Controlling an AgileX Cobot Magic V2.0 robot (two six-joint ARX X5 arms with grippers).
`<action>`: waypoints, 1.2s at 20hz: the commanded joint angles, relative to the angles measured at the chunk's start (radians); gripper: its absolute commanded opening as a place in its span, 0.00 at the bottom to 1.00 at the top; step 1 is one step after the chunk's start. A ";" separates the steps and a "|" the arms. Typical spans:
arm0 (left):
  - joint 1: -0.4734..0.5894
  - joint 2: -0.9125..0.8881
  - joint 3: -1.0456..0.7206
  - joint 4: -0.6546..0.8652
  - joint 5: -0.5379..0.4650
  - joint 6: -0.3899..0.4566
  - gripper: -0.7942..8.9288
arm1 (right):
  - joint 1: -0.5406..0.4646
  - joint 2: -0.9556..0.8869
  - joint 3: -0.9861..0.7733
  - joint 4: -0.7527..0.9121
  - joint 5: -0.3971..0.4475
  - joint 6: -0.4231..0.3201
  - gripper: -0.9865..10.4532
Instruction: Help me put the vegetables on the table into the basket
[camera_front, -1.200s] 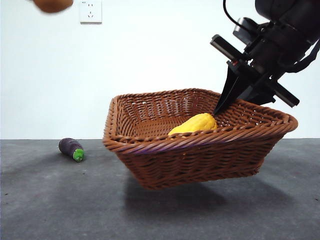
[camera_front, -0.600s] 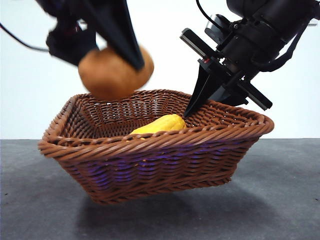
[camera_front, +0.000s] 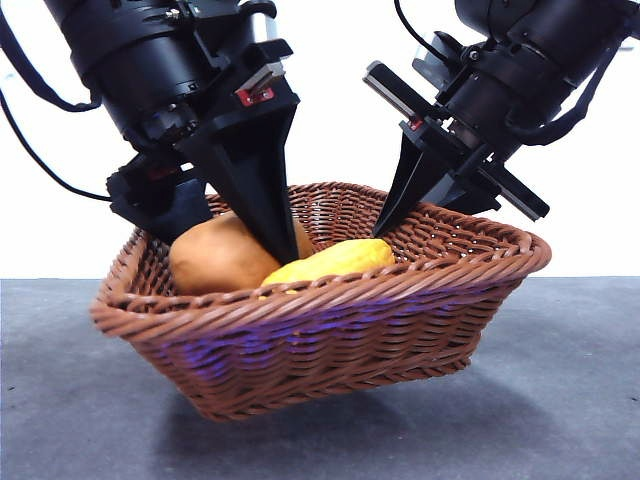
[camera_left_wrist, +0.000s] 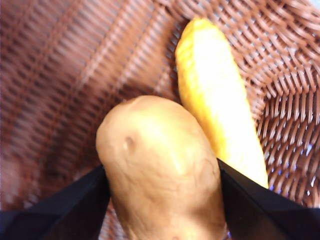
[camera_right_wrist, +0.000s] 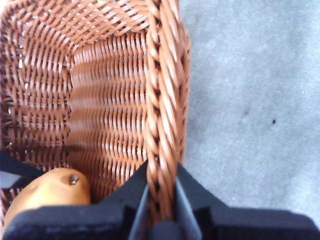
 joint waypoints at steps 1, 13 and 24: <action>-0.001 0.003 -0.004 -0.016 0.001 -0.014 0.57 | 0.001 0.006 0.000 0.022 -0.010 -0.002 0.08; 0.230 -0.089 0.411 -0.225 -0.245 -0.043 0.57 | -0.024 -0.010 0.001 0.021 -0.009 -0.009 0.08; 0.574 0.336 0.587 -0.092 -0.160 -0.188 0.57 | -0.186 -0.332 0.002 -0.124 -0.036 -0.110 0.08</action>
